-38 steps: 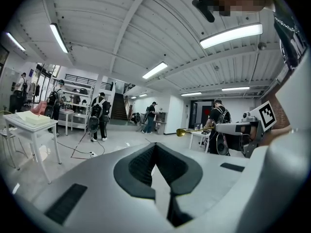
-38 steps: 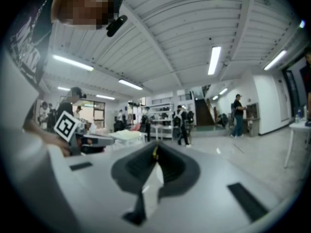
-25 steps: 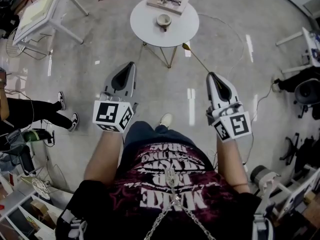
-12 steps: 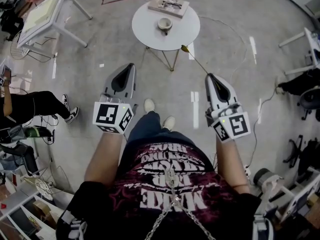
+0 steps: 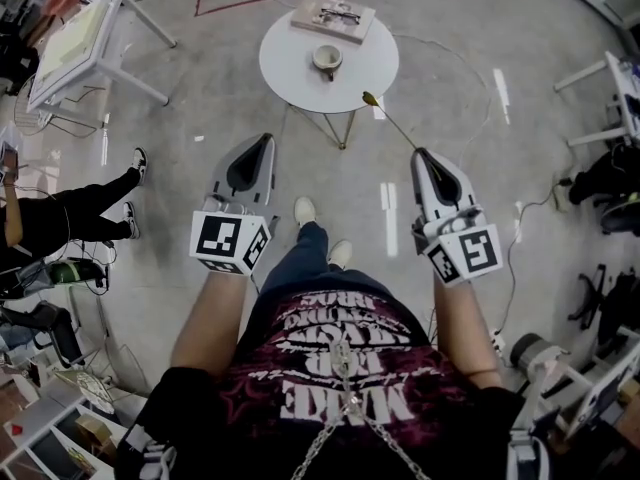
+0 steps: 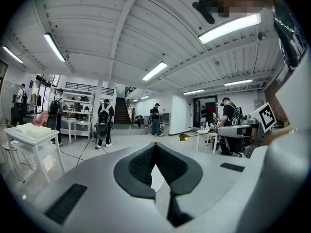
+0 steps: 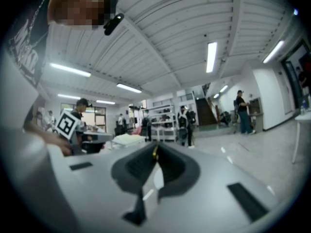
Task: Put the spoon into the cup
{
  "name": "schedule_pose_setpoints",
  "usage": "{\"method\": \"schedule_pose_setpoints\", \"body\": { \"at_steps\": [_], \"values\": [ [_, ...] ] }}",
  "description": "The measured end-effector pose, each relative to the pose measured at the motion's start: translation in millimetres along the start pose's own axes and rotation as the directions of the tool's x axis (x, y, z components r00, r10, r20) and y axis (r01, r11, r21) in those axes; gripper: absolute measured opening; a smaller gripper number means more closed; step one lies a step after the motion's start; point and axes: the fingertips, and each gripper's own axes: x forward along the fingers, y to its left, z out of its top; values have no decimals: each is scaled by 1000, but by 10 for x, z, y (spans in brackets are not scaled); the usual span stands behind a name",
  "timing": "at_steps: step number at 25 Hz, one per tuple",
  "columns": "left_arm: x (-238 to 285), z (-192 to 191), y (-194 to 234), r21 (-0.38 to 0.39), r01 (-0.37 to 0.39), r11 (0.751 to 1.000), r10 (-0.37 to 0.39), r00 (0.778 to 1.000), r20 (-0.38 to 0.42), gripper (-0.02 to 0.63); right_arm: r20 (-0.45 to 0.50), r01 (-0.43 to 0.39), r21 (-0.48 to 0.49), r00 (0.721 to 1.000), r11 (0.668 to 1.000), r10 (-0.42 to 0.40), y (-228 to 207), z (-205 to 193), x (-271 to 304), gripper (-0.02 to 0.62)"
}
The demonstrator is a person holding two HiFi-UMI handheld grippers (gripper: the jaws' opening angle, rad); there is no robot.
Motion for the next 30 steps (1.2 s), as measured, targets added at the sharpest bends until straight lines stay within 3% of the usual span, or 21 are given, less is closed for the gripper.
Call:
{"method": "schedule_pose_setpoints", "body": {
  "at_steps": [8, 22, 30],
  "values": [
    [300, 3, 194, -16, 32, 999, -32, 999, -1, 25, -27, 1, -4, 1000, 1000, -1, -87, 1, 353, 35],
    [601, -142, 701, -56, 21, 998, -23, 1000, -21, 25, -65, -6, 7, 998, 1000, 7, -102, -87, 963, 35],
    [855, -32, 867, -47, 65, 997, -66, 998, -21, 25, -66, -2, 22, 998, 1000, 4, -83, -39, 1275, 35]
  ]
}}
